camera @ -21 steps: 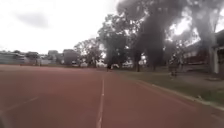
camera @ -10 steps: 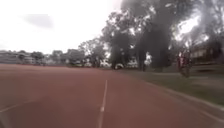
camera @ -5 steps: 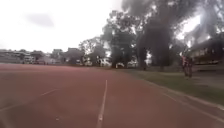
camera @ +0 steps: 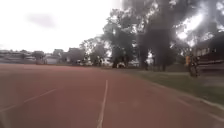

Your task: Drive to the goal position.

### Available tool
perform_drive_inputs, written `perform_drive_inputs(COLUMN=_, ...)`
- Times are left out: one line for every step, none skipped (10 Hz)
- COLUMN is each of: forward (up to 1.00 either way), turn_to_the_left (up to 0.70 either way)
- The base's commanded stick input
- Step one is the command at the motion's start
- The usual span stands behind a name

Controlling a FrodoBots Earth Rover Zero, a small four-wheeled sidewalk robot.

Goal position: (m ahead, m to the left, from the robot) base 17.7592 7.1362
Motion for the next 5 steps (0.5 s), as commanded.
perform_drive_inputs(forward=0.70, turn_to_the_left=0.00)
perform_drive_inputs(forward=0.70, turn_to_the_left=0.00)
perform_drive_inputs(forward=0.70, turn_to_the_left=0.00)
perform_drive_inputs(forward=0.70, turn_to_the_left=0.00)
perform_drive_inputs(forward=0.70, turn_to_the_left=0.00)
